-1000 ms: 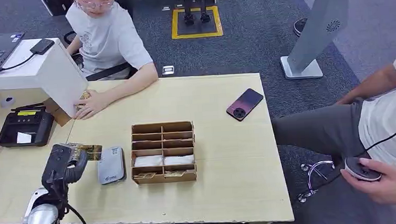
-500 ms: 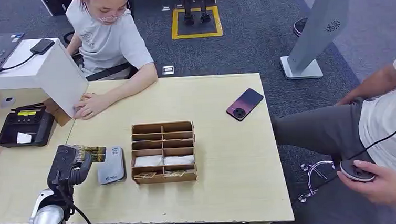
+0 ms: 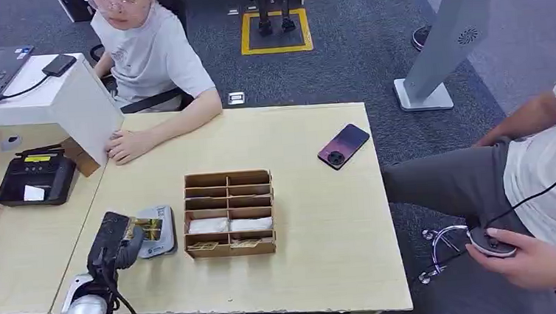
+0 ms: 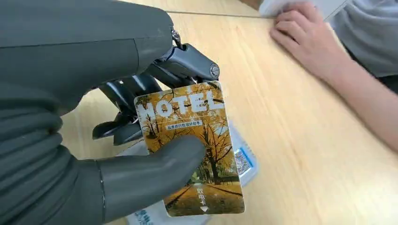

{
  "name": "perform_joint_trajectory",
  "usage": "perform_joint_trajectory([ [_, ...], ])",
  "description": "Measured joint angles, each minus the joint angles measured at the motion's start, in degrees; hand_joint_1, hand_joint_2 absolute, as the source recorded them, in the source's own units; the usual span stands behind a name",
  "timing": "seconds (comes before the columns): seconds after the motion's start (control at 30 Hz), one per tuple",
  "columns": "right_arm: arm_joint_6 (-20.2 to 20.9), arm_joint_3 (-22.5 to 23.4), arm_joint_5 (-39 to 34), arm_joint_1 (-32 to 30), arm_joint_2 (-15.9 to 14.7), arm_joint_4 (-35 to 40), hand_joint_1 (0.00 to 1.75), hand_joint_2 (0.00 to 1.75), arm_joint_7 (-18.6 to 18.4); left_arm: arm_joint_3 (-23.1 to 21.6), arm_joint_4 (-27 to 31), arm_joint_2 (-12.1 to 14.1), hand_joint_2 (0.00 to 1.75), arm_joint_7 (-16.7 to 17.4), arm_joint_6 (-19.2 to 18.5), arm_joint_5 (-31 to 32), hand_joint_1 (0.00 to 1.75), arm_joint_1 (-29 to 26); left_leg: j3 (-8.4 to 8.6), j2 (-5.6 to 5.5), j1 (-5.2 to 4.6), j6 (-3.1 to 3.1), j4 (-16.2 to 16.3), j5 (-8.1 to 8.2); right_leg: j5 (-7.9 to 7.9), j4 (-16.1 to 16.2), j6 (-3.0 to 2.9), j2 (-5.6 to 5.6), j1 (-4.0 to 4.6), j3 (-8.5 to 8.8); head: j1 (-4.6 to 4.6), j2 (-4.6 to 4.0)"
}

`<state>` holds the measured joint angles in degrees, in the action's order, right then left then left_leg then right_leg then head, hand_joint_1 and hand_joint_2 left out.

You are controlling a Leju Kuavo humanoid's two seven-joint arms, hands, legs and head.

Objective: Pass the card to the sensor for recognition and then transmit it.

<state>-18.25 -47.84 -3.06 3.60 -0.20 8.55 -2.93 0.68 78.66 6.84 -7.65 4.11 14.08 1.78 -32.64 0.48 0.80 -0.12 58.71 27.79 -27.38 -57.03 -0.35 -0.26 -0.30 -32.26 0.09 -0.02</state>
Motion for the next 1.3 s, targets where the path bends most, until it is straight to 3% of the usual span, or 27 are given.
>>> perform_joint_trajectory([
  [0.93, 0.2, -0.5, 0.1, 0.0, 0.3, 0.0, 0.00, 0.00, -0.1, -0.7, -4.4, -1.8, 1.75, 1.9, 3.8, 8.3, 1.75, -0.1, 0.02, -0.01, -0.01, 0.00, 0.0, 0.00, 0.00, 0.0, 0.00, -0.01, 0.00, 0.03, 0.00, 0.00],
  [1.3, 0.2, -1.0, 0.1, 0.0, 0.5, 0.0, 0.00, 0.00, -0.2, -0.7, -5.2, -2.3, 1.75, 1.9, 4.1, 9.0, 1.75, 0.0, 0.05, -0.01, -0.01, 0.00, 0.0, -0.01, 0.01, 0.0, 0.00, -0.02, 0.00, 0.06, -0.02, 0.00],
])
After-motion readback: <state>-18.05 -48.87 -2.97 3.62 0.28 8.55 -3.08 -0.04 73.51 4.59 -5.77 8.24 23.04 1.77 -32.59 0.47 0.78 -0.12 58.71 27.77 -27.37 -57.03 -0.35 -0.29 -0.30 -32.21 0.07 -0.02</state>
